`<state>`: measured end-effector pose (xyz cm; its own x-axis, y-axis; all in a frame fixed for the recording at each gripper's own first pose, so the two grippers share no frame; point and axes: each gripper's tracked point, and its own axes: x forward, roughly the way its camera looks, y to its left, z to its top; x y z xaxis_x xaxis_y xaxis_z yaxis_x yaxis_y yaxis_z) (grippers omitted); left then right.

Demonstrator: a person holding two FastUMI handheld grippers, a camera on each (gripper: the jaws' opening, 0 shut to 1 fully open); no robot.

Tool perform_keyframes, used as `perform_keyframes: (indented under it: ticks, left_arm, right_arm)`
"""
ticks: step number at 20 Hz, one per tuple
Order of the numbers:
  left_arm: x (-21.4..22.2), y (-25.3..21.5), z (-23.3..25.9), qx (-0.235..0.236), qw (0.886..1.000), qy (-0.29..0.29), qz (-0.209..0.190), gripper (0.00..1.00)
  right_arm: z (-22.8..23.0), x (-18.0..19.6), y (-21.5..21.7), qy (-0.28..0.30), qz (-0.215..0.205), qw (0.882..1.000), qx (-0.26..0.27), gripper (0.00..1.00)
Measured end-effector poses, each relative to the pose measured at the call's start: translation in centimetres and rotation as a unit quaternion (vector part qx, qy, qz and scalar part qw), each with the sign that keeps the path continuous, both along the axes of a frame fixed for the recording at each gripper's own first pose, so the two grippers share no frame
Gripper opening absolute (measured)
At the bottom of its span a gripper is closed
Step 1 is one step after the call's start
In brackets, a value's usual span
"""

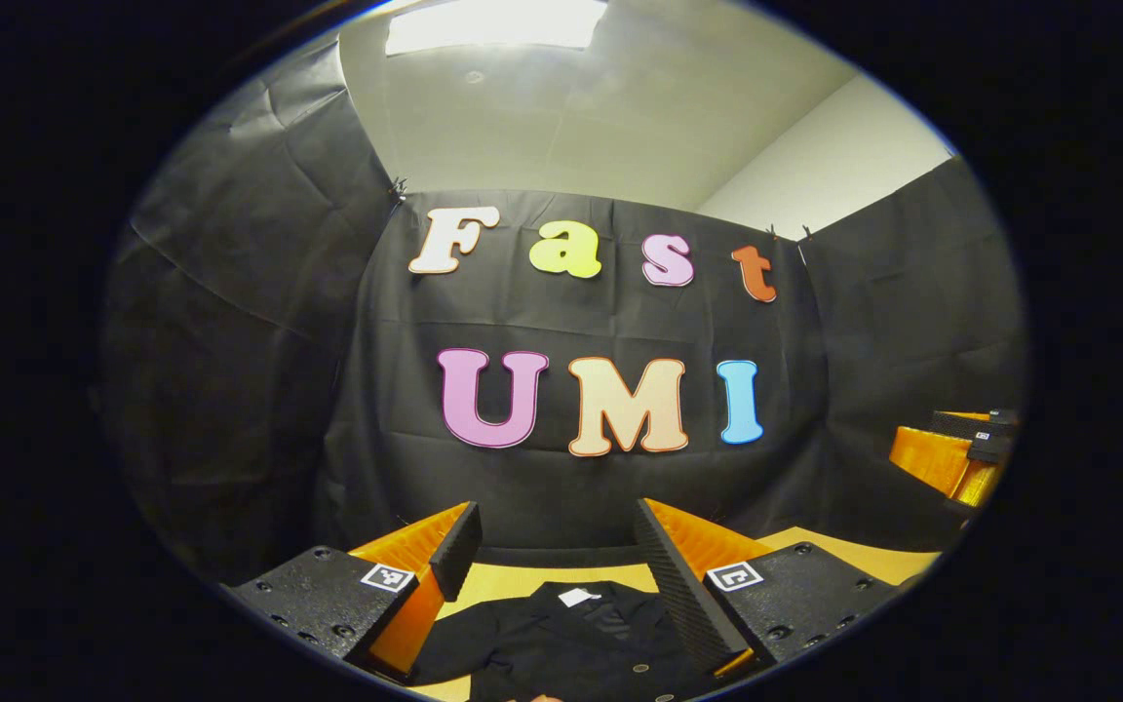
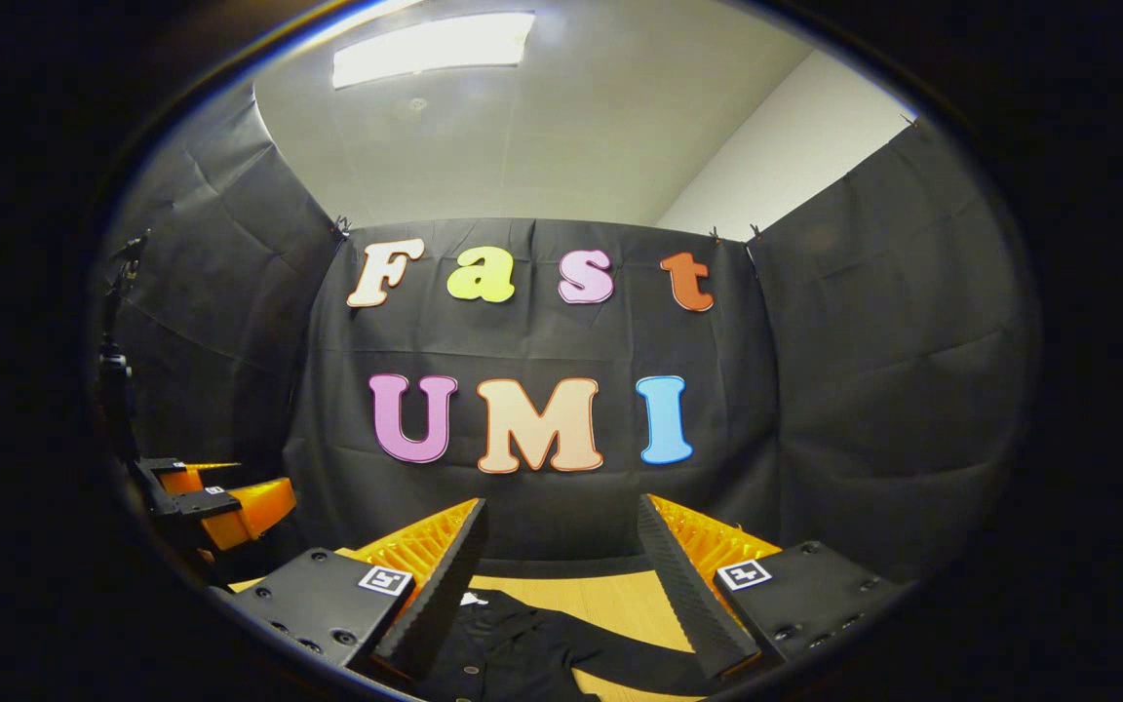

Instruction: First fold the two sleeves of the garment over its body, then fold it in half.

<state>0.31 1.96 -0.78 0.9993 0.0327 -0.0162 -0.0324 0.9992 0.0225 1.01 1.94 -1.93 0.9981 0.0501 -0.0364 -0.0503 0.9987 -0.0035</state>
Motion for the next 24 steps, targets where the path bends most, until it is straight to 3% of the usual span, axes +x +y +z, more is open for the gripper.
perform_keyframes:
  ticks: [6,16,20,24]
  left_arm:
    - [-0.1,-0.5,-0.1,0.005,1.000,0.003,0.012,0.92]
    - [-0.4,-3.9,-0.6,0.013,0.999,0.014,0.034,0.93]
    - [-0.5,-5.5,-0.6,0.022,0.999,0.015,0.042,0.92]
    - [-0.6,-7.1,-0.7,0.034,0.998,0.013,0.051,0.93]
  right_arm:
    - [-0.8,1.4,-3.6,0.006,-0.013,1.000,-0.007,0.97]
    - [-5.0,4.1,-16.4,0.050,-0.080,0.995,-0.033,0.98]
    - [-7.4,4.7,-19.8,0.074,-0.079,0.993,-0.052,0.97]
    - [-12.4,5.0,-21.9,0.134,-0.059,0.987,-0.058,0.98]
